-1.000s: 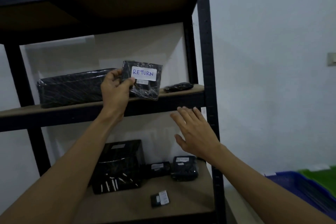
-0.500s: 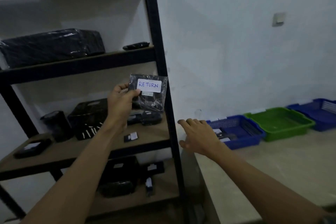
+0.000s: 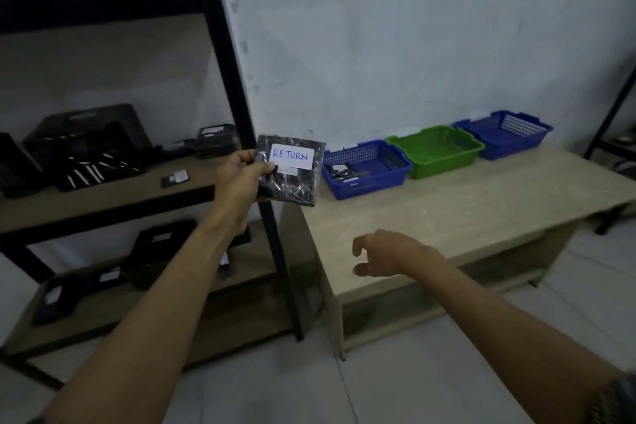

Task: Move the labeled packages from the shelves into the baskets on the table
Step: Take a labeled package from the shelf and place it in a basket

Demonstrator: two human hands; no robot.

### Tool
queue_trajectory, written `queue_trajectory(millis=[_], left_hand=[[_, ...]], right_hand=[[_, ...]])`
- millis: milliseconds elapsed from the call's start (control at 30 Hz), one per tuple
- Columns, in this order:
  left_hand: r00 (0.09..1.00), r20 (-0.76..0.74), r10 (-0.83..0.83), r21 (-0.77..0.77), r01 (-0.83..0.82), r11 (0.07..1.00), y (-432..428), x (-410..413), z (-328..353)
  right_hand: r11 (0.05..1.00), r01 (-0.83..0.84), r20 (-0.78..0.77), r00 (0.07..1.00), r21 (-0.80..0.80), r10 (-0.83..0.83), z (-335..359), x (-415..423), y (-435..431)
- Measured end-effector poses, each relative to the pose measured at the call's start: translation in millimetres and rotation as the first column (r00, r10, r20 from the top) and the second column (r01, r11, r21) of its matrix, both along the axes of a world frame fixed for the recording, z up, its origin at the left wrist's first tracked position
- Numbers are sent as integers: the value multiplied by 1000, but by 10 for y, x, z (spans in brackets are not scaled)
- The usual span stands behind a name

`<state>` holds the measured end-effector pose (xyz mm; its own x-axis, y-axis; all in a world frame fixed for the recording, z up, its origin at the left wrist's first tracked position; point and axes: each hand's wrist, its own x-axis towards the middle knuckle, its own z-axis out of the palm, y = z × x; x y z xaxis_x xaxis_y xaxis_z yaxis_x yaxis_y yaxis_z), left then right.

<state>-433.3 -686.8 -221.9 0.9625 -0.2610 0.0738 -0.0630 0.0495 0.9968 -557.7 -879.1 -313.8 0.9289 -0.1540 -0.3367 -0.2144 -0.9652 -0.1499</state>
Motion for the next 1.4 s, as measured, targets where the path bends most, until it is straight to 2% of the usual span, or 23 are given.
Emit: queue_trajectory(millis=[167,400,633,967,1133,1400], left_hand=[[1000,-21,-22,41,23,999,-487,-92,-157],[998,-62,32,92,-26,995,-1507,-118,-489],[992,-123,24,148,-6,989,-2346,-93,-828],[973,-226,52,140,-20,990,-3451,1063,-1421],[937,-334,100,124,-62,990,-3952,1753,-1670],[885,-431,176,183,-105,977,-4610,2507,-2009]], right_hand=[[999,33,-3,999,34,-33,-137,-199,-539],[996,53,-6,999,71,-53,-173,-256,-1577],[986,110,-16,994,121,-109,-276,-80,-2557],[985,100,-15,995,140,-99,-700,1081,-3596],[987,96,-81,993,126,-87,-879,1744,-4066],[989,32,8,999,147,-33,-1204,2542,-4654]])
